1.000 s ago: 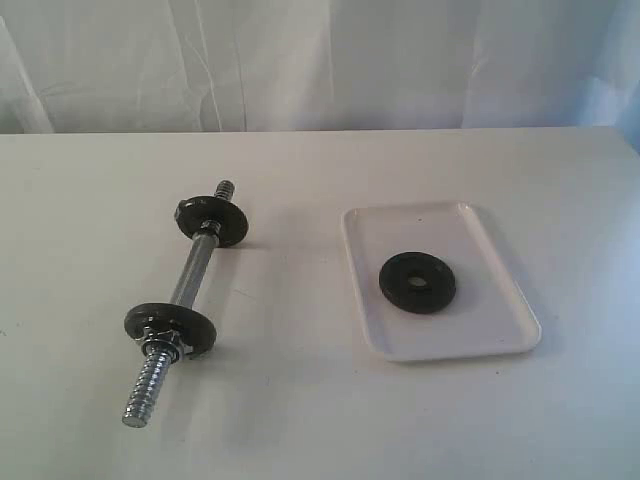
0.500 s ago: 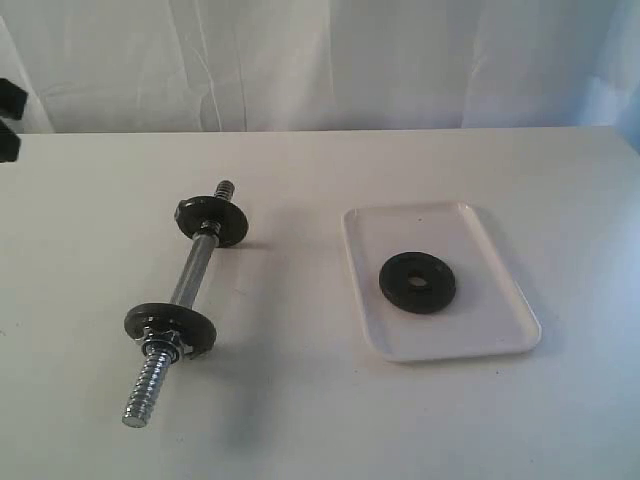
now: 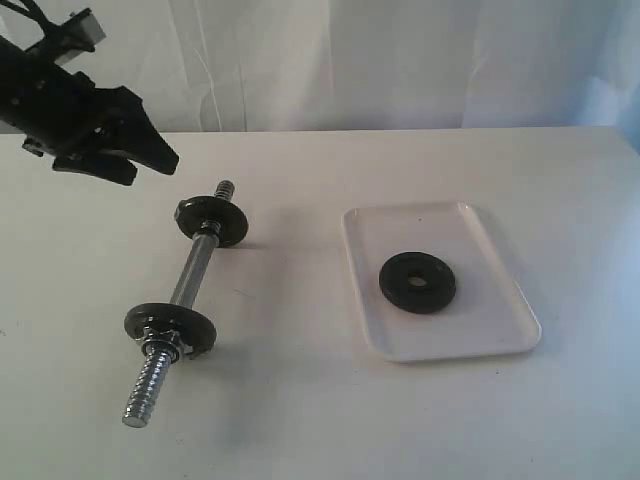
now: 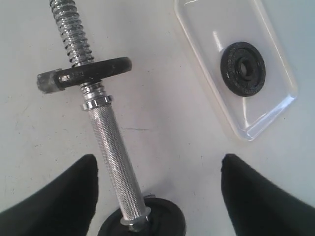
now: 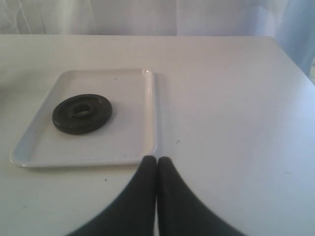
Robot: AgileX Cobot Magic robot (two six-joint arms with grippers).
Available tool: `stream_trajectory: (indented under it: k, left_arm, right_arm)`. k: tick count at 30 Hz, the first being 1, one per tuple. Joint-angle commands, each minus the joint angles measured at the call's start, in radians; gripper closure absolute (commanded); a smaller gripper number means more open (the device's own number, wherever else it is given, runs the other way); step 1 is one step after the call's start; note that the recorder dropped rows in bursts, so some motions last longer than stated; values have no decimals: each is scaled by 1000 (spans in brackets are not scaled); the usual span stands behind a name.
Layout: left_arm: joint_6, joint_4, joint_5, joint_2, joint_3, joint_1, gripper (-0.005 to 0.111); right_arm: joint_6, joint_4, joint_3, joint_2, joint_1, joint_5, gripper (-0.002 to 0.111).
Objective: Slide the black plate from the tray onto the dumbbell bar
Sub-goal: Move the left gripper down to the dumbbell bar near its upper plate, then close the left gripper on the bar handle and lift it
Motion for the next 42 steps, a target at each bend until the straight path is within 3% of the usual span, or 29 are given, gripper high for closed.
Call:
stream_trajectory:
  k: [1,5,10,16,31,42]
  left_arm:
    - [14,-22,-10,21,-8,-11,33]
    - [16,-5,-40,34,-8,-37,26]
    - [8,113,-97,68,-8,-106,26]
    - [-169,259,-124,122,-8,-140,26]
    - [-170,261,-207,205,-8,-206,26]
    - [-177,261,-227,270,-8,-217,26]
  right_arm:
    - [-2,-3,5,-6,-9,-16,108]
    - [-2,-3,5,-6,-9,-16,108]
    - [-2,-3,5,-6,-9,-16,108]
    - [-2,-3,5,-6,-9,-16,108]
    - [-2,-3,5,-6,-9,-16,108]
    - [-2,-3,5,-6,-9,-16,108]
